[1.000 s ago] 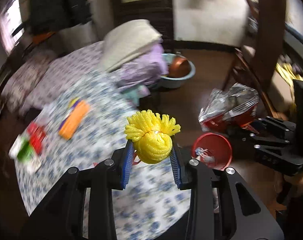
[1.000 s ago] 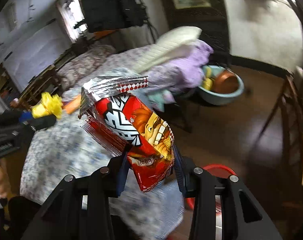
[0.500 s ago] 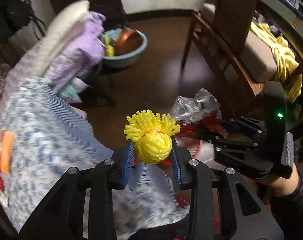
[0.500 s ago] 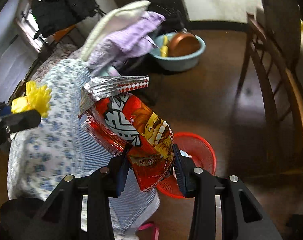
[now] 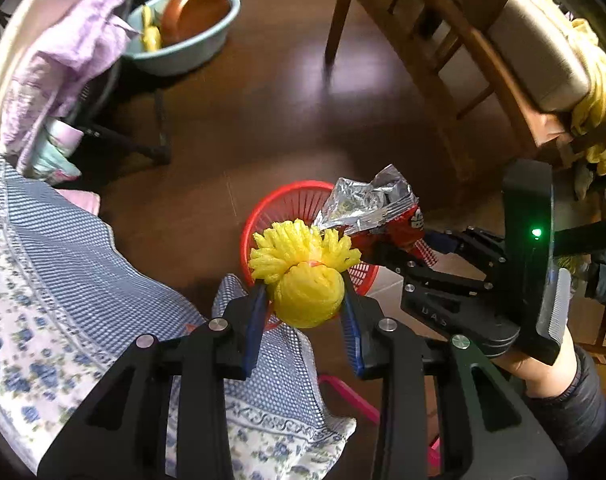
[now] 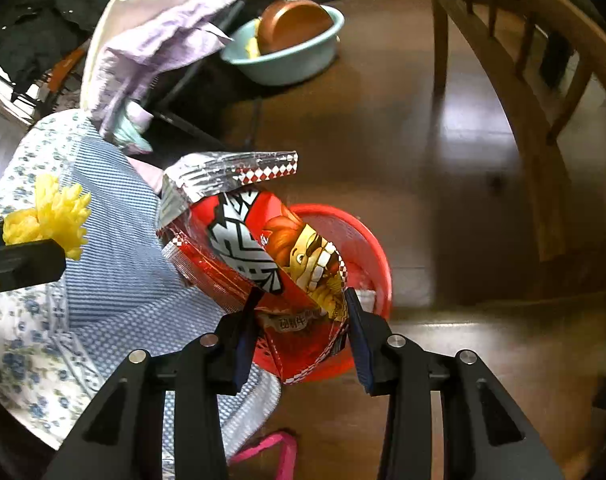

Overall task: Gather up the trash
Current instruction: 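Carry ball and chip bag to the red wastebasket and open both grippers, then swing both grippers back over the bed toward the orange medicine box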

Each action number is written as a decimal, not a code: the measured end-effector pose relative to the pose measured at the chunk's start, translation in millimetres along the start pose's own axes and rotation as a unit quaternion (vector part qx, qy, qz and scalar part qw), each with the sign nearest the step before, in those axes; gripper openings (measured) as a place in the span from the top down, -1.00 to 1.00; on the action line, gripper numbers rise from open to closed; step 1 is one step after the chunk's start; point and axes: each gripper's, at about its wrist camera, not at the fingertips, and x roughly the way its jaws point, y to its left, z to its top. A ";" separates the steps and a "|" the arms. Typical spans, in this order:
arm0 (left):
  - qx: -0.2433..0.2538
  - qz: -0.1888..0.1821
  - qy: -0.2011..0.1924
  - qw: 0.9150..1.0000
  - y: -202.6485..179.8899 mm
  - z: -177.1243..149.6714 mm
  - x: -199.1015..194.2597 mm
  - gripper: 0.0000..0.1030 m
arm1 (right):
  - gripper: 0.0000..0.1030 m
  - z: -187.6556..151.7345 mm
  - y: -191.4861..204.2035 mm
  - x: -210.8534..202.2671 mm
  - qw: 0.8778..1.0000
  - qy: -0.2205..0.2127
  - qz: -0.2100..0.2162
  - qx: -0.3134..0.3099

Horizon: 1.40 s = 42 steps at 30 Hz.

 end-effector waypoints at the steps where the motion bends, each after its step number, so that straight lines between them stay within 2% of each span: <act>1: -0.001 -0.004 0.008 1.000 -0.4 0.9 7.6 0.32 | 0.21 -0.8 -3.4 3.8 1.000 0.003 -0.002 0.002; 4: -0.009 -0.011 0.025 1.000 -1.3 1.2 26.5 0.32 | 0.21 -2.9 -8.9 14.4 1.000 0.012 -0.008 0.005; 10: -0.001 0.002 0.053 0.999 1.8 -2.4 54.8 0.31 | 0.21 -7.2 -3.0 34.8 0.999 0.031 -0.018 0.006; 14: 0.031 0.030 0.056 0.998 -4.7 -4.1 65.9 0.28 | 0.21 -10.3 0.0 45.7 0.999 0.039 -0.018 0.003; 17: 0.031 0.029 0.059 0.997 -4.5 -3.3 73.1 0.28 | 0.16 -10.8 -0.4 52.2 0.999 0.045 -0.021 0.003; 19: 0.028 0.033 0.056 0.997 -3.9 -1.9 74.0 0.06 | 0.05 -10.3 0.5 57.0 0.999 0.045 -0.029 0.007; 20: 0.026 0.043 0.054 0.997 -3.4 -1.4 73.4 -0.29 | -0.15 -9.7 0.7 58.8 0.998 0.043 -0.041 0.010; 21: 0.025 0.052 0.048 0.997 -2.1 -1.7 71.0 -0.45 | -0.22 -9.2 0.6 59.1 0.998 0.037 -0.048 0.012; 27: -0.012 0.039 0.055 0.998 12.7 -1.0 64.0 -0.46 | -0.23 -8.7 -8.1 51.9 0.998 0.038 -0.047 0.026; 34: -0.061 0.031 0.021 0.997 26.9 -2.0 28.7 -0.49 | -0.28 -1.6 -8.7 19.2 0.998 0.021 -0.057 0.021; 38: -0.080 0.030 -0.017 0.996 30.6 -4.9 -3.8 -0.62 | -0.32 4.2 1.4 -2.6 0.998 0.008 -0.056 0.013; 42: -0.093 0.043 -0.071 0.992 35.4 -13.0 -44.1 -0.63 | -0.34 14.3 25.4 -30.6 0.998 -0.017 -0.053 -0.013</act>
